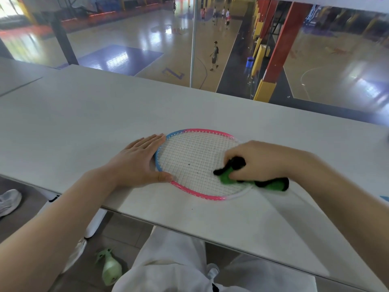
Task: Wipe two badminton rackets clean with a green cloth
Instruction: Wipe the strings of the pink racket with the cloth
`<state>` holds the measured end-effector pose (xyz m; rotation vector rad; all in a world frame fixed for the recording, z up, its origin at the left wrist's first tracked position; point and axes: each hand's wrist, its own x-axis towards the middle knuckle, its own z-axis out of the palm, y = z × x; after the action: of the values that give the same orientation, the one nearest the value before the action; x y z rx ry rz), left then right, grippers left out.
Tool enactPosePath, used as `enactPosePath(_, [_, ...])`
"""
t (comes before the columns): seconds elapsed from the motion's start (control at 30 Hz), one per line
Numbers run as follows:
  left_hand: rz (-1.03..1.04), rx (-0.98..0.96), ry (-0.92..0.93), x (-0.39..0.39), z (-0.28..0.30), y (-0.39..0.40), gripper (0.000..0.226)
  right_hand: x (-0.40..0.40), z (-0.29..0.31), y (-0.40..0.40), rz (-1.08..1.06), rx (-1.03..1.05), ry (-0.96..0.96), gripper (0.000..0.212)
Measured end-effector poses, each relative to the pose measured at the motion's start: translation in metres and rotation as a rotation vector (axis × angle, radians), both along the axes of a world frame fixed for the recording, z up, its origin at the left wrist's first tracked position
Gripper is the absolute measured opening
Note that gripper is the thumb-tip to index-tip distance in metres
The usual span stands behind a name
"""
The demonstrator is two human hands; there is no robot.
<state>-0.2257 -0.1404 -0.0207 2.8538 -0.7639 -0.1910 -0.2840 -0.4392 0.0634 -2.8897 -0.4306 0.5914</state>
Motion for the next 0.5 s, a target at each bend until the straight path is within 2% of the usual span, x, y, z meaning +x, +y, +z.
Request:
enactPosePath(0.13, [0.001, 0.003, 0.003, 0.0, 0.001, 0.0, 0.138, 0.041, -0.012, -0.017, -0.169, -0.106, -0.311, 0.017])
enactPosePath(0.23, [0.005, -0.002, 0.009, 0.0, 0.001, 0.0, 0.137, 0.052, -0.026, -0.02, -0.206, -0.173, -0.526, 0.013])
enactPosePath(0.3, [0.012, -0.01, 0.009, -0.002, 0.002, -0.001, 0.138, 0.048, -0.029, -0.017, -0.165, -0.125, -0.479, 0.012])
enactPosePath(0.4, [0.016, -0.023, 0.009, -0.003, 0.003, -0.003, 0.14, 0.024, -0.019, -0.014, -0.105, 0.025, -0.285, 0.01])
enactPosePath(0.5, [0.019, -0.023, 0.005, -0.002, 0.002, -0.002, 0.138, -0.006, -0.004, -0.009, 0.003, 0.055, -0.039, 0.013])
